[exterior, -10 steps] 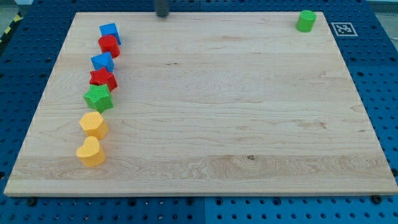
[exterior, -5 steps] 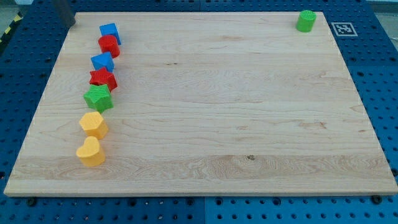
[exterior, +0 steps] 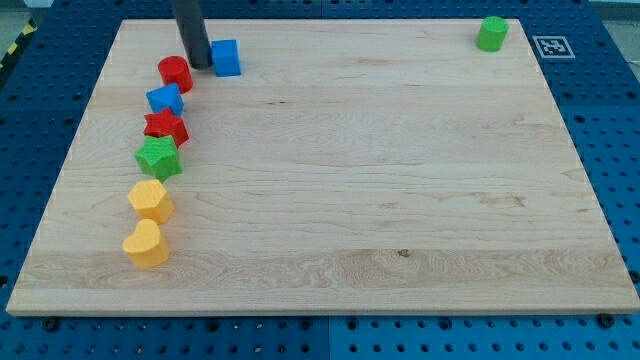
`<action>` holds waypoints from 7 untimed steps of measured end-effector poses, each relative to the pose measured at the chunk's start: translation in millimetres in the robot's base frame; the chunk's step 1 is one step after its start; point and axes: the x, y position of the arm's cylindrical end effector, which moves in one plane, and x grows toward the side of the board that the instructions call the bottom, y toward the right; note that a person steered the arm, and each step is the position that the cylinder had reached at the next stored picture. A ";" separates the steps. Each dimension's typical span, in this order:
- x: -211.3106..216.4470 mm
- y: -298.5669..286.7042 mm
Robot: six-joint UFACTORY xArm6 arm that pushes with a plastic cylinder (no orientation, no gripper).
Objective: Push the blue cube below the green circle
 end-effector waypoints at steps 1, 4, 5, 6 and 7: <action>5.4 28.6; -5.9 42.0; -5.9 56.4; -6.3 82.8; -14.6 103.3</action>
